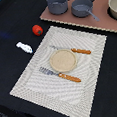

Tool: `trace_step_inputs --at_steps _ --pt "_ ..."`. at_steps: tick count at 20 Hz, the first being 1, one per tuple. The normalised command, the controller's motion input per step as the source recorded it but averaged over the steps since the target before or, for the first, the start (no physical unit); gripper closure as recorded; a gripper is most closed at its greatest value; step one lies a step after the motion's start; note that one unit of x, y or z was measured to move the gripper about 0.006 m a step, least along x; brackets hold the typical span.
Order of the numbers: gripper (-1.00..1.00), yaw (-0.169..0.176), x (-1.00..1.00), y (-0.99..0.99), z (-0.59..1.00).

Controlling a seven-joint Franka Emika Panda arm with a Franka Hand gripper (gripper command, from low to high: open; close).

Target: Place the fish, sausage, and tomato into the frying pan.

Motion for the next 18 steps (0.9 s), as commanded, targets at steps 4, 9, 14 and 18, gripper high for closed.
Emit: trace_step_inputs --at_steps 4,9,14,18 --pt "1.0 0.0 0.64 0.79 0.02" --pt "1.0 0.0 0.62 0.78 -0.05" --pt "1.0 0.0 0.61 0.77 -0.11" --pt "1.0 0.0 0.63 0.73 -0.14"
